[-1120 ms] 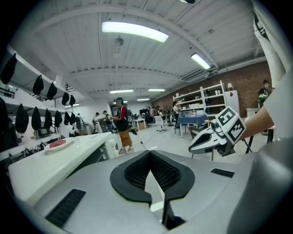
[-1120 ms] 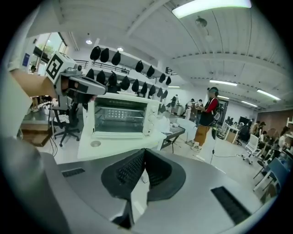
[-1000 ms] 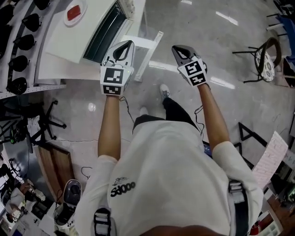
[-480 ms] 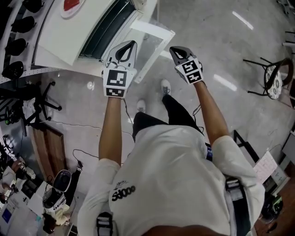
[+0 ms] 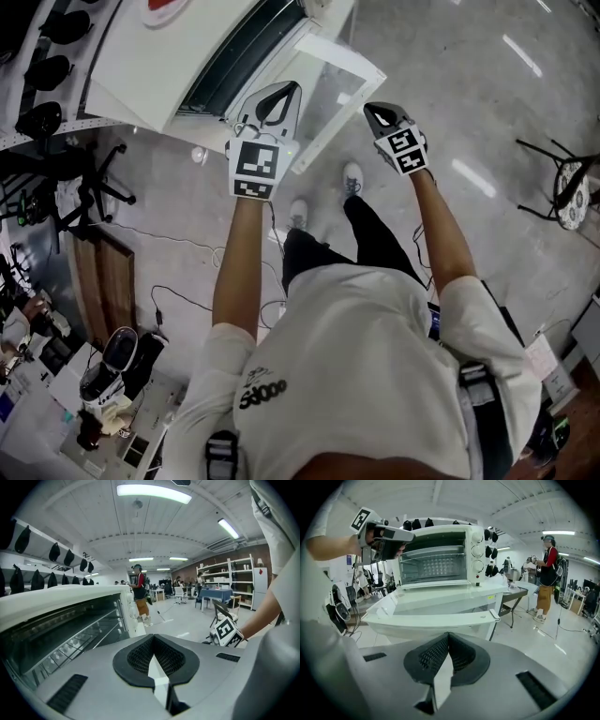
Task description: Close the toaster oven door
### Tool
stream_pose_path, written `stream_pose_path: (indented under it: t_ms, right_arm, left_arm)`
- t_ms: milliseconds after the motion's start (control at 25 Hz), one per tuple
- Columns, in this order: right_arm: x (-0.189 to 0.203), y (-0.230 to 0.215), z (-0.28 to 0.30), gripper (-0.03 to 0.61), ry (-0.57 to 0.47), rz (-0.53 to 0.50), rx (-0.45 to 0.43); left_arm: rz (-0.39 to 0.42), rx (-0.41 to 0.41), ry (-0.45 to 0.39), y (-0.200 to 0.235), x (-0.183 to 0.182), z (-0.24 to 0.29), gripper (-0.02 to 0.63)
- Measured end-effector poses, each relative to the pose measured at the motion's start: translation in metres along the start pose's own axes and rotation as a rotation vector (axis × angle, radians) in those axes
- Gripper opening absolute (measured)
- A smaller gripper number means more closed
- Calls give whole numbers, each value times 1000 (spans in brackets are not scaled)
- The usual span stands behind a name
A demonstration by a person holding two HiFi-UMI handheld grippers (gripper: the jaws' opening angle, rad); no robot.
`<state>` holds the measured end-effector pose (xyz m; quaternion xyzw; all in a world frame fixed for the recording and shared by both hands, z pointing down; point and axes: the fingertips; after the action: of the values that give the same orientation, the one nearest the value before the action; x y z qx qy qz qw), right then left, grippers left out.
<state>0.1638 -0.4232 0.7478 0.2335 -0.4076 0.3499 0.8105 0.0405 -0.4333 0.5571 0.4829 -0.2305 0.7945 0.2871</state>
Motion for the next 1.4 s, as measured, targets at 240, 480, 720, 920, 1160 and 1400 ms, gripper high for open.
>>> stream_pose_path:
  t_ms: [240,480,720,920,1160,1400]
  right_arm:
    - [-7,2,6,9,-34,13,-7]
    - [-20,0,-6,8,-61,61,1]
    - [-56,-5,-33,9,-141,46,5]
    - [-101,-15,-51,9,-211,7,23]
    - [-155,-16,-63,9,-305,-3,14]
    - [-197,-13,-66,9,-320,-35,-2]
  left_arm:
    - [-2,-19,13,3,2,-9,17]
    - [0,-55,-11,7,-10,-29,17]
    - [-5,-129,-53,21,-25,-53,18]
    - [9,-171,-88,29,-45,-74,17]
    - [10,-220,-116,34,-56,-100,17]
    - [14,-267,-148,34,-71,-123,17]
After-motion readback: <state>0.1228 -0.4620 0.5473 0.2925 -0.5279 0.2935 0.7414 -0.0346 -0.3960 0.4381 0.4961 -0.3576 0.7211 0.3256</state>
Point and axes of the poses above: the fingertips, and each gripper's own axes: z forward along the fingers, y to its left, x out of its underside, and after that the axes turned 10 degrees about x, right-handed
